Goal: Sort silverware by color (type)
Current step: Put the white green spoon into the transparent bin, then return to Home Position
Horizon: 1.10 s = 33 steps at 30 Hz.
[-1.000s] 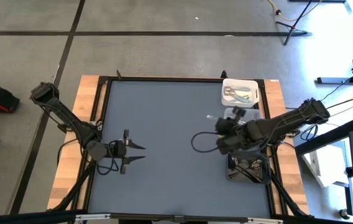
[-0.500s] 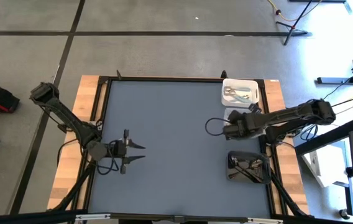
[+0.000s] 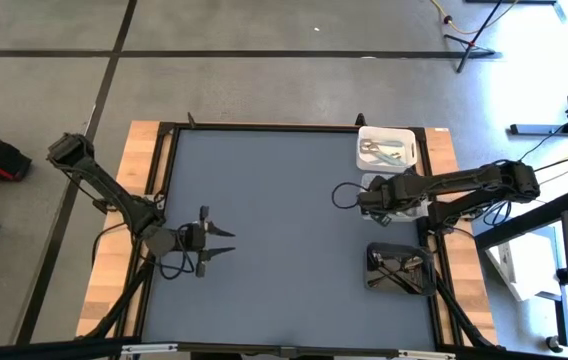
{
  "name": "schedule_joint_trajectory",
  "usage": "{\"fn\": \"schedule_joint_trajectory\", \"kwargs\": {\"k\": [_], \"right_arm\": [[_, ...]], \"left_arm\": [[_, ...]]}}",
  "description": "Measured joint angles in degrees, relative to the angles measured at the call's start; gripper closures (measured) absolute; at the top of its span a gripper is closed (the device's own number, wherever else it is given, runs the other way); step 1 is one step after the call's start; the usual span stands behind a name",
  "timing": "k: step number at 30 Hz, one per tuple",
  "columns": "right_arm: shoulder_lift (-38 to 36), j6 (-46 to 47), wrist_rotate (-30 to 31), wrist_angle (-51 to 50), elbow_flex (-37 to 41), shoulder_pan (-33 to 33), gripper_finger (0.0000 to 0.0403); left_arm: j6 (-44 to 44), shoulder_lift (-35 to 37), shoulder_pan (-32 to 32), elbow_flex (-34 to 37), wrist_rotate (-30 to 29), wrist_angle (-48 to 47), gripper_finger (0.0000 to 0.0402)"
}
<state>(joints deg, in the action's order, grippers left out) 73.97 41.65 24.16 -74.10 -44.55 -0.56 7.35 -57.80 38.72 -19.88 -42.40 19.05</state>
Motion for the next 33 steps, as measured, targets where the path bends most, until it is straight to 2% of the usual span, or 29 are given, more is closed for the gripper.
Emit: {"fn": "schedule_joint_trajectory", "kwargs": {"k": [4, 6, 10, 12, 14, 17, 20, 24, 30, 33], "right_arm": [[0.00, -2.52, -1.59, -0.93, -6.70, -0.17, 0.0264], [-0.02, -6.92, -1.10, 3.69, -10.14, -0.20, 0.0256], [-0.07, -24.54, -3.36, 25.01, -12.73, -0.03, 0.0259], [-0.07, -32.25, -8.60, 37.05, -12.60, 0.82, 0.0269], [-0.04, -37.26, -16.71, 48.22, -11.57, 1.96, 0.0284], [0.13, -40.70, -26.26, 57.29, -9.13, 3.47, 0.0317], [-1.02, -41.47, -29.66, 57.78, -6.44, 4.64, 0.0357], [-5.91, -40.37, -27.65, 62.13, 1.78, 4.82, 0.0397], [-18.93, -36.31, -21.90, 75.83, 17.81, 4.70, 0.0384], [-26.75, -34.07, -21.72, 82.14, 24.37, 4.66, 0.0383]], "left_arm": [[-1.93, 0.00, -1.78, 0.00, 1.75, -0.19, 0.0250], [-3.94, 0.03, -4.59, 0.00, 5.01, -0.17, 0.0250], [-7.46, 0.07, -13.34, 0.00, 13.71, -0.13, 0.0250], [-7.90, 0.39, -18.44, 0.00, 18.59, -0.27, 0.0250], [-8.02, 0.55, -23.50, 0.00, 24.25, -0.41, 0.0250], [-9.05, 0.99, -29.76, 0.00, 30.88, -2.38, 0.0254], [-9.30, 4.50, -33.13, 0.06, 32.97, -5.82, 0.0271], [-9.46, 11.58, -34.63, 3.00, 33.05, -7.89, 0.0301], [-7.67, 23.71, -34.71, 10.82, 32.87, -7.63, 0.0335], [-7.73, 29.99, -34.71, 13.98, 32.80, -7.36, 0.0343]]}}
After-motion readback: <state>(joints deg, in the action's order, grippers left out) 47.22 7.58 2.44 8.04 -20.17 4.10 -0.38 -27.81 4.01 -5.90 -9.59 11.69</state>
